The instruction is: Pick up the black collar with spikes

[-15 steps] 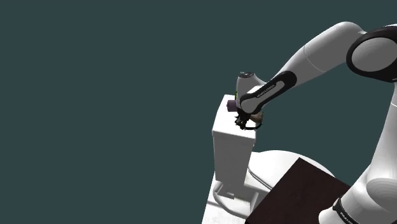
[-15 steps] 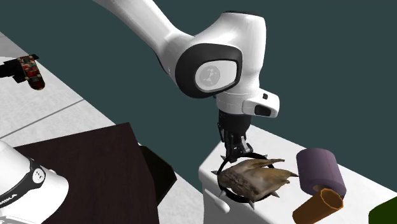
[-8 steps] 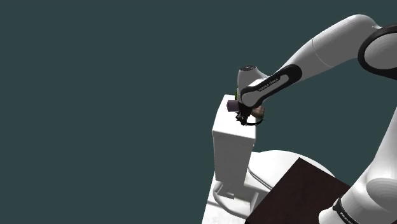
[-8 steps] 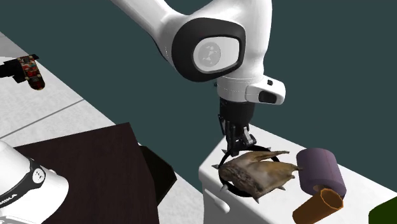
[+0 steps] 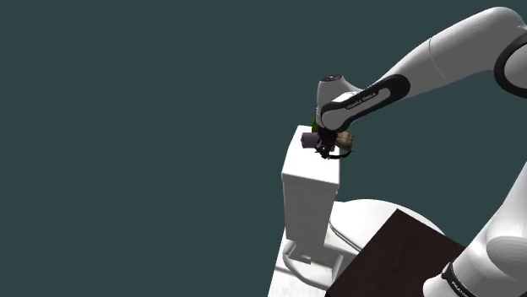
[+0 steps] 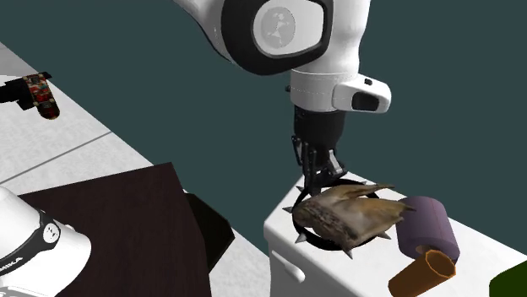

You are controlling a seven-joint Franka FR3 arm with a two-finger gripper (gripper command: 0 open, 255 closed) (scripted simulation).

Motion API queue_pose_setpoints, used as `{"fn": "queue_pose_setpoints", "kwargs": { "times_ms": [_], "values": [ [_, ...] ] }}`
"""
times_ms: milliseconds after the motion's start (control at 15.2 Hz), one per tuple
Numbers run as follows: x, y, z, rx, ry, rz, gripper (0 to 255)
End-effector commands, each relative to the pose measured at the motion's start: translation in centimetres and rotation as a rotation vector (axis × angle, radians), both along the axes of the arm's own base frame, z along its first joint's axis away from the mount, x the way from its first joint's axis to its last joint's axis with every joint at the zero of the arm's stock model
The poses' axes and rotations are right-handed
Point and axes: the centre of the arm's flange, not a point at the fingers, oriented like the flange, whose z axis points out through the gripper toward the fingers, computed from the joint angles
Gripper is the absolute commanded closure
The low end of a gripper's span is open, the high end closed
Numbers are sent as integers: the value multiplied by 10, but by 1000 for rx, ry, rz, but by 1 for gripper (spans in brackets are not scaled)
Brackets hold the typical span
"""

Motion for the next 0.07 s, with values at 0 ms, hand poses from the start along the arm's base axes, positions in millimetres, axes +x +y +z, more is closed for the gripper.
{"fn": "queue_pose_setpoints", "kwargs": {
  "times_ms": [0],
  "values": [
    [0,0,4,0,0,0,255]
  ]
}}
